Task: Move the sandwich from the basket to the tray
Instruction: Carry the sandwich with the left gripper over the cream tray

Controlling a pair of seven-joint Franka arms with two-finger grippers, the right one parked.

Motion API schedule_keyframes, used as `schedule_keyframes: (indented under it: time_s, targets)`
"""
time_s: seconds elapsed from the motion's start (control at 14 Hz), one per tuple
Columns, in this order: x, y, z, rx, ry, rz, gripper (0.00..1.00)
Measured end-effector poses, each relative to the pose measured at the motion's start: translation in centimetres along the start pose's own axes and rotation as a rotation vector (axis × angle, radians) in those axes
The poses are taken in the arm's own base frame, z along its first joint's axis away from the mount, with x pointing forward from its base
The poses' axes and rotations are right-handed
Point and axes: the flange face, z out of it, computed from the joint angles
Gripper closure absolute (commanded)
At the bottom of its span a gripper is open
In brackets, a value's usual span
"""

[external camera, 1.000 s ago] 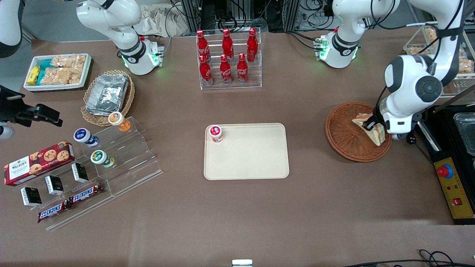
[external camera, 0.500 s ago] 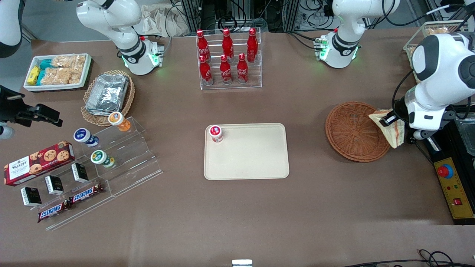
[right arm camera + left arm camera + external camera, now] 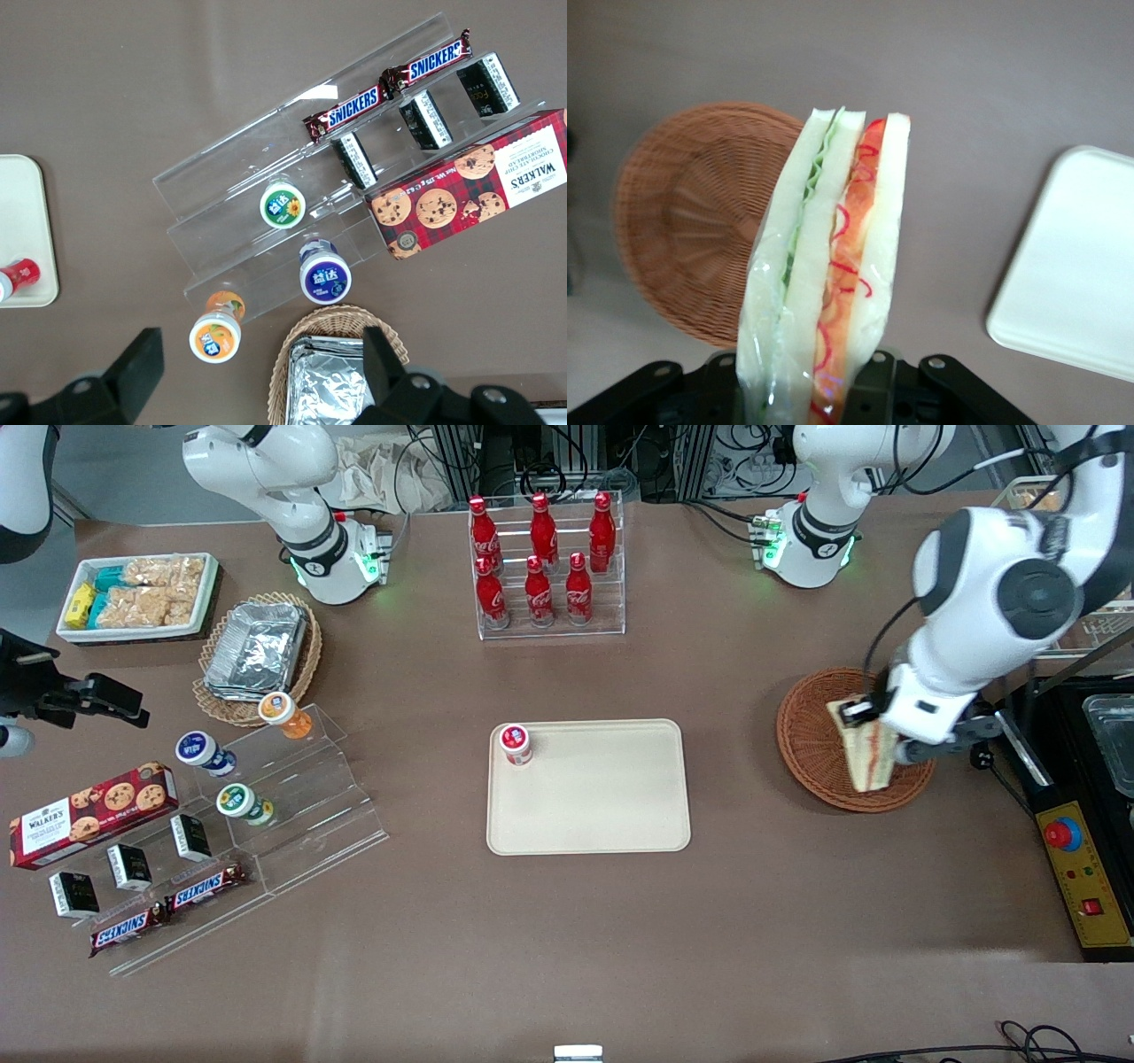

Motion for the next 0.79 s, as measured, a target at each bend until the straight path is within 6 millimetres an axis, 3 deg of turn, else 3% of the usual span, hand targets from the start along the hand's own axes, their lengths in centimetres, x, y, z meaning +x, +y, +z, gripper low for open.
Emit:
schedule_keyframes:
  time_s: [0.21, 0.79]
  targets:
    - [-1.1, 5.0, 1.3, 0.003, -0.020, 0.065, 0.64]
    - [-2.3, 13.5, 7.1, -0.046, -0.054, 0.059, 0.64]
